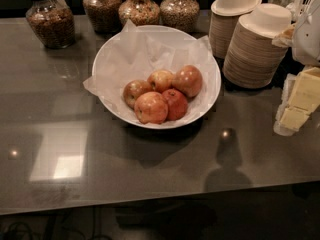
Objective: Pick apple from white bowl
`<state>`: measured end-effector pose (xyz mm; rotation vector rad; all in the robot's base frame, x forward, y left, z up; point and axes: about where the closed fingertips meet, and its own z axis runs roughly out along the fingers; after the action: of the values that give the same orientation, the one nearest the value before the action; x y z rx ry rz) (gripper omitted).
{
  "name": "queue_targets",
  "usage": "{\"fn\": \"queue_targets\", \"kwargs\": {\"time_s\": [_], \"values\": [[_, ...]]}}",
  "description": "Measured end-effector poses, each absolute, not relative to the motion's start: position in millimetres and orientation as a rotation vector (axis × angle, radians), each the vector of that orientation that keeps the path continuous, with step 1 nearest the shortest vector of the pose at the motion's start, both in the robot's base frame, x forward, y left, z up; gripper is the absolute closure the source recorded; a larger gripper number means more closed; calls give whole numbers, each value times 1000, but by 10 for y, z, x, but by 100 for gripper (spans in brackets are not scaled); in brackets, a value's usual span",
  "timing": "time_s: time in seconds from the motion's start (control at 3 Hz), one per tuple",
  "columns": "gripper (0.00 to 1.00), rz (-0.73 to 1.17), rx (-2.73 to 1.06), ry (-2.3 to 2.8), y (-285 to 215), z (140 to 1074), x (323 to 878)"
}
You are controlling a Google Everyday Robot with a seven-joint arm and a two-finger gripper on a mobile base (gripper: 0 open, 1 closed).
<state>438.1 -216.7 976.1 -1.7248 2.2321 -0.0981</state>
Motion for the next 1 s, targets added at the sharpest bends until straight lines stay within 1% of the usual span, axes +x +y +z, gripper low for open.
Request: {"fn": "queue_targets", "kwargs": {"time_s": [0.33,1.0], "values": [[0,-98,-1725,2232,-2167,9761,4381],[0,10,-1612,2184,-1979,9705,4416]]}}
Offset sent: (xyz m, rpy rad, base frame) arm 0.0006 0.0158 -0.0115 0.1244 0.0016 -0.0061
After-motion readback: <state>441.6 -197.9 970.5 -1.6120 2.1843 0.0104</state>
